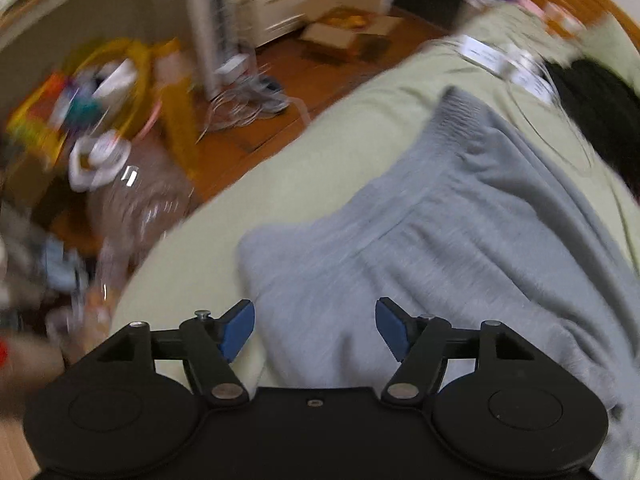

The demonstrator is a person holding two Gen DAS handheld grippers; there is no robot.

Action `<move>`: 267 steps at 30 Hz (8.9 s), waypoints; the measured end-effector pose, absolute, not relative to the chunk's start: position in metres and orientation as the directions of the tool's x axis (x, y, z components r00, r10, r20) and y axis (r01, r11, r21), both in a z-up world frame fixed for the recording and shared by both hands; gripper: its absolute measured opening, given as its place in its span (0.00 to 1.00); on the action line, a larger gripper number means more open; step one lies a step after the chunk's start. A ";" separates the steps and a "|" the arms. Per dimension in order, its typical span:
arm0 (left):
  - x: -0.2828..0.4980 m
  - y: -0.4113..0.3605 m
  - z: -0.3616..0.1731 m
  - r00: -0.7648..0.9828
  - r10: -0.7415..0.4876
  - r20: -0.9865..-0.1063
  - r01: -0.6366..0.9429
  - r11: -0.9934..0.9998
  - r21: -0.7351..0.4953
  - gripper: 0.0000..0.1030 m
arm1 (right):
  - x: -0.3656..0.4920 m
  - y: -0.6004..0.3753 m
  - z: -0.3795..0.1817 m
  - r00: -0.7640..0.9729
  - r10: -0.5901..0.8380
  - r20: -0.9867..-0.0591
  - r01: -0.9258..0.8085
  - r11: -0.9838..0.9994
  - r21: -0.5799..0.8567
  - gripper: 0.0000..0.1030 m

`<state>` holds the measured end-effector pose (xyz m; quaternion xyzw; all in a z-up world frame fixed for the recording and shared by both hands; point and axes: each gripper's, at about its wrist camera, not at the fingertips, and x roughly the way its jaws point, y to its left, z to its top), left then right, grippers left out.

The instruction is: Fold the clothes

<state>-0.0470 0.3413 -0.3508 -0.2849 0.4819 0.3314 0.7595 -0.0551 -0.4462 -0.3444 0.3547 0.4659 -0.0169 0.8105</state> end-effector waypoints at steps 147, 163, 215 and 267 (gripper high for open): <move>0.272 0.210 -0.409 0.516 -0.353 -0.780 -0.404 0.703 -0.585 0.57 | 0.278 -0.230 -0.459 0.555 0.572 -0.604 0.343 0.504 0.793 0.79; 0.299 0.219 -0.421 0.559 -0.364 -0.745 -0.447 0.624 -0.641 0.10 | 0.312 -0.237 -0.476 0.577 0.554 -0.600 0.425 0.423 0.800 0.15; 0.243 0.316 -0.397 0.508 0.239 -0.827 -0.475 0.879 -0.038 0.59 | 0.263 -0.253 -0.430 0.587 0.037 -0.809 0.147 0.977 0.152 0.65; 0.114 0.397 -0.452 0.658 0.020 -0.753 -0.615 0.592 -0.521 0.74 | 0.230 -0.058 -0.441 0.432 0.449 -0.782 -0.504 0.840 0.204 0.88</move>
